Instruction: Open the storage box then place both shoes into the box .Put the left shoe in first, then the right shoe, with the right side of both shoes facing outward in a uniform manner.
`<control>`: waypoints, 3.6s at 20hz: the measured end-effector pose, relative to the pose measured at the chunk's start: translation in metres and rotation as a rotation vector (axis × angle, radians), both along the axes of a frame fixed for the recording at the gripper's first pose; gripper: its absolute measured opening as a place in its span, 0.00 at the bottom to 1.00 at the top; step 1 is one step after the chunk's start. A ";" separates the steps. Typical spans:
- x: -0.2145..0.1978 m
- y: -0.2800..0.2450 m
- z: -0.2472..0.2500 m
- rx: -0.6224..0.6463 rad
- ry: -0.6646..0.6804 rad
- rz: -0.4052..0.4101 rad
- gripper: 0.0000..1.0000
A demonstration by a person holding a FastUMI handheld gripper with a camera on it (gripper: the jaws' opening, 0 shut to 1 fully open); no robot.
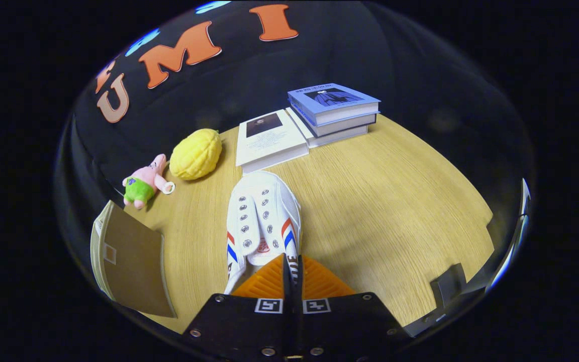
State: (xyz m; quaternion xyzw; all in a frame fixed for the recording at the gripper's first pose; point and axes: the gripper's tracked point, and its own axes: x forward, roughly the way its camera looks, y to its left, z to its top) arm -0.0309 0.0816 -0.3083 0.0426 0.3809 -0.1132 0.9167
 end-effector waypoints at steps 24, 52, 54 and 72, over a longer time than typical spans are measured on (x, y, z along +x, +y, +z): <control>-0.013 0.334 0.077 0.174 -0.035 0.377 0.00; 0.053 0.291 0.185 -0.106 -0.339 0.443 0.99; 0.061 0.261 0.220 -0.133 -0.394 0.411 0.99; 0.042 0.018 0.371 -0.334 -0.713 0.085 0.99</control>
